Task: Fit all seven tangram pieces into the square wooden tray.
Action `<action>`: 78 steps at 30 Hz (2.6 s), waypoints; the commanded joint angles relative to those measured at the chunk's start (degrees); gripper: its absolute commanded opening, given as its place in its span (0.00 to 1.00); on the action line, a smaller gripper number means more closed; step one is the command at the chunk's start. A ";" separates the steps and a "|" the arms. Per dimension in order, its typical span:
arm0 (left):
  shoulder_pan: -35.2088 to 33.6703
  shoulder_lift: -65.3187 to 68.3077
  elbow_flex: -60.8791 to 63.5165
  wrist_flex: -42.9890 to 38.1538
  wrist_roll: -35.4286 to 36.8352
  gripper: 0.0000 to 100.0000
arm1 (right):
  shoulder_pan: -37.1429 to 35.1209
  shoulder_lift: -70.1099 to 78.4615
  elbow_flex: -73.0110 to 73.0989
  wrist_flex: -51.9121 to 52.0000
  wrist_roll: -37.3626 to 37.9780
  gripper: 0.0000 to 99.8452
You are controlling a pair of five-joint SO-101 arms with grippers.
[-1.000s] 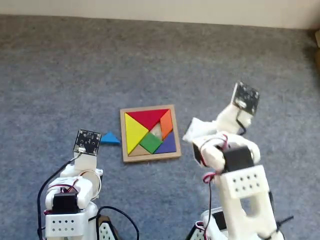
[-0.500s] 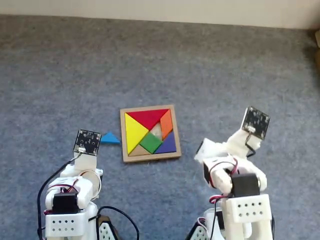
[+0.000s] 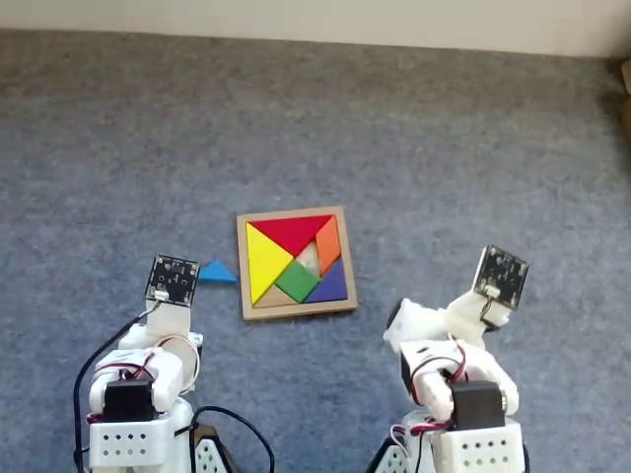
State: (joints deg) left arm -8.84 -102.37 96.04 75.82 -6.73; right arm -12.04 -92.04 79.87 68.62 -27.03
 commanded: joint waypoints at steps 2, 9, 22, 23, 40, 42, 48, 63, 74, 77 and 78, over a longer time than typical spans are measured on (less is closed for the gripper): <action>-0.57 -2.33 1.19 0.18 0.53 0.04 | 0.48 -10.15 5.14 0.66 0.88 0.01; -0.57 -2.33 1.19 0.18 0.53 0.04 | 0.66 -12.44 12.70 0.92 11.16 0.01; -0.57 -2.33 1.19 0.18 0.53 0.04 | 0.66 -13.23 22.55 0.48 16.97 0.01; -0.57 -2.33 1.19 0.18 0.53 0.04 | 0.66 -13.23 22.55 0.57 16.97 0.01; -0.57 -2.24 1.19 0.18 0.53 0.04 | 0.66 -13.23 22.55 1.01 16.97 0.01; -0.57 -2.24 1.19 0.18 0.53 0.04 | 0.66 -13.23 22.55 1.01 16.97 0.01; -0.57 -2.24 1.19 0.18 0.53 0.04 | 0.66 -13.23 22.55 1.01 16.97 0.01; -0.57 -2.24 1.19 0.18 0.53 0.04 | 0.66 -13.14 22.55 2.95 16.97 0.01; -0.57 -2.24 1.19 0.18 0.53 0.04 | 0.66 -13.14 22.55 3.03 16.97 0.01; -0.31 -2.24 1.19 0.18 0.53 0.04 | 0.66 -13.14 22.55 3.03 16.97 0.01; -0.31 -2.24 1.19 0.18 0.53 0.04 | 0.66 -13.14 22.55 3.03 16.97 0.01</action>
State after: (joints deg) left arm -8.84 -102.37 96.04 75.82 -6.73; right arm -11.96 -104.53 95.87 71.16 -10.77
